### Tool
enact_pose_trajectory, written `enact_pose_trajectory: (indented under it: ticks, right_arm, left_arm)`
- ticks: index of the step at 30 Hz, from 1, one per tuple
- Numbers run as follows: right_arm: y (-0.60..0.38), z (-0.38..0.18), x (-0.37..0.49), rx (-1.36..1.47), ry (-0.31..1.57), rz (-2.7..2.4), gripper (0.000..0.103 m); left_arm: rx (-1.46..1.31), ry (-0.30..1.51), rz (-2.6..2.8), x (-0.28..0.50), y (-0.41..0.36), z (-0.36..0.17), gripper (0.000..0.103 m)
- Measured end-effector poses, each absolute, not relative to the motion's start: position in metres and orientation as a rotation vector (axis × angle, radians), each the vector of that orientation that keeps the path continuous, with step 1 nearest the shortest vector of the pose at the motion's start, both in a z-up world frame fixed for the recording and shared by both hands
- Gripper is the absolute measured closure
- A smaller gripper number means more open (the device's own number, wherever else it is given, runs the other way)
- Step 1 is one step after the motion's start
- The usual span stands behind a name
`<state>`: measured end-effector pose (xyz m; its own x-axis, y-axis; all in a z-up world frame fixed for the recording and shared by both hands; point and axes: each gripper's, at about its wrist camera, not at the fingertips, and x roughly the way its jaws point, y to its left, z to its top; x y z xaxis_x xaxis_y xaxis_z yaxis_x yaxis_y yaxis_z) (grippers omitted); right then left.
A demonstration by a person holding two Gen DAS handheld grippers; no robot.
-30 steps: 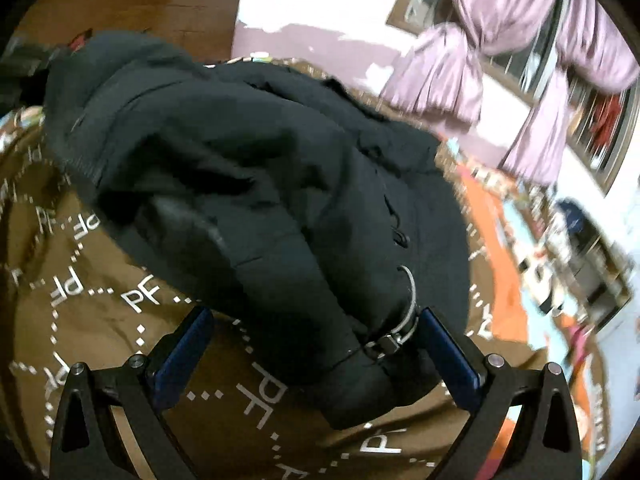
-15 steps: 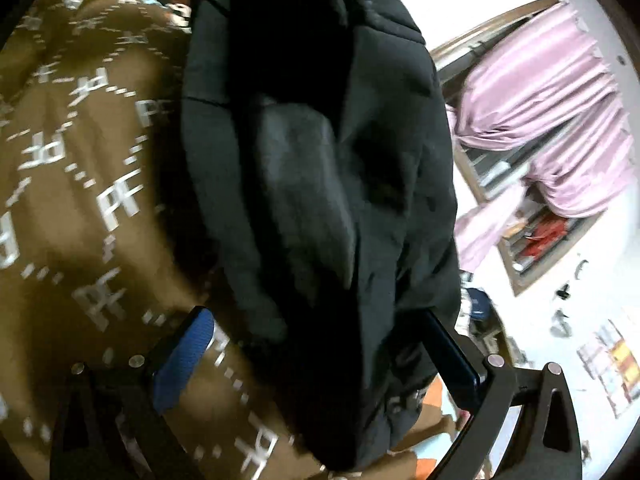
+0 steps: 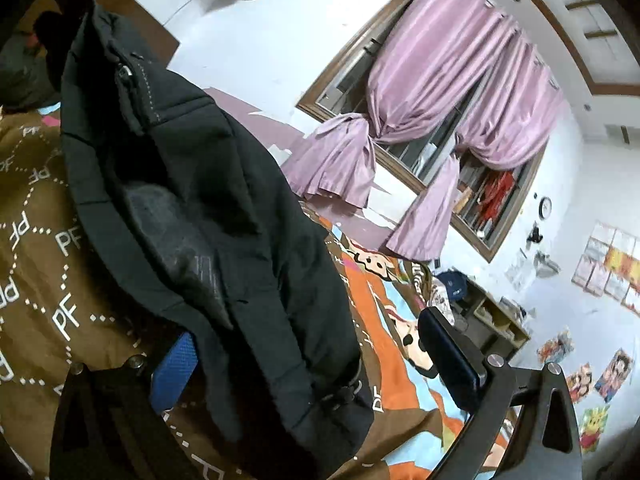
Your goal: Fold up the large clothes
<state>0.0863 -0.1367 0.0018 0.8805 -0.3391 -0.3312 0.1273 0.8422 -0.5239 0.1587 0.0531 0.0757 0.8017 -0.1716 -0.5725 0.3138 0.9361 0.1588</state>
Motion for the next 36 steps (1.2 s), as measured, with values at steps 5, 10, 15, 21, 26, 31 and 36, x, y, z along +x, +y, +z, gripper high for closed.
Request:
enact_pose_trajectory:
  ticks: [5,10,15,21,26,31,36]
  right_arm:
    - [-0.130,0.001,0.081,-0.547,0.417,-0.211,0.033]
    - [-0.128,0.002,0.081,-0.591,0.440,-0.157,0.066]
    - [-0.145,0.015,0.091,-0.520,0.522,-0.107,0.084]
    - [-0.151,0.044,0.072,-0.472,0.486,-0.034,0.100]
    - [-0.151,0.079,0.049,-0.458,0.403,-0.024,0.102]
    - [-0.148,0.099,0.032,-0.468,0.367,-0.030,0.102]
    - [-0.137,0.080,0.028,-0.584,0.413,-0.049,0.096]
  left_arm:
    - [0.266,0.592,-0.265,0.155,0.052,0.074,0.095]
    - [0.280,0.590,-0.264,0.150,0.053,0.072,0.095]
    - [0.298,0.591,-0.273,0.137,0.053,0.066,0.096]
    - [0.287,0.575,-0.267,0.113,0.059,0.053,0.097]
    - [0.240,0.552,-0.254,0.094,0.069,0.059,0.097]
    - [0.223,0.512,-0.256,0.069,0.072,0.075,0.098]
    - [0.228,0.502,-0.265,0.054,0.072,0.089,0.098]
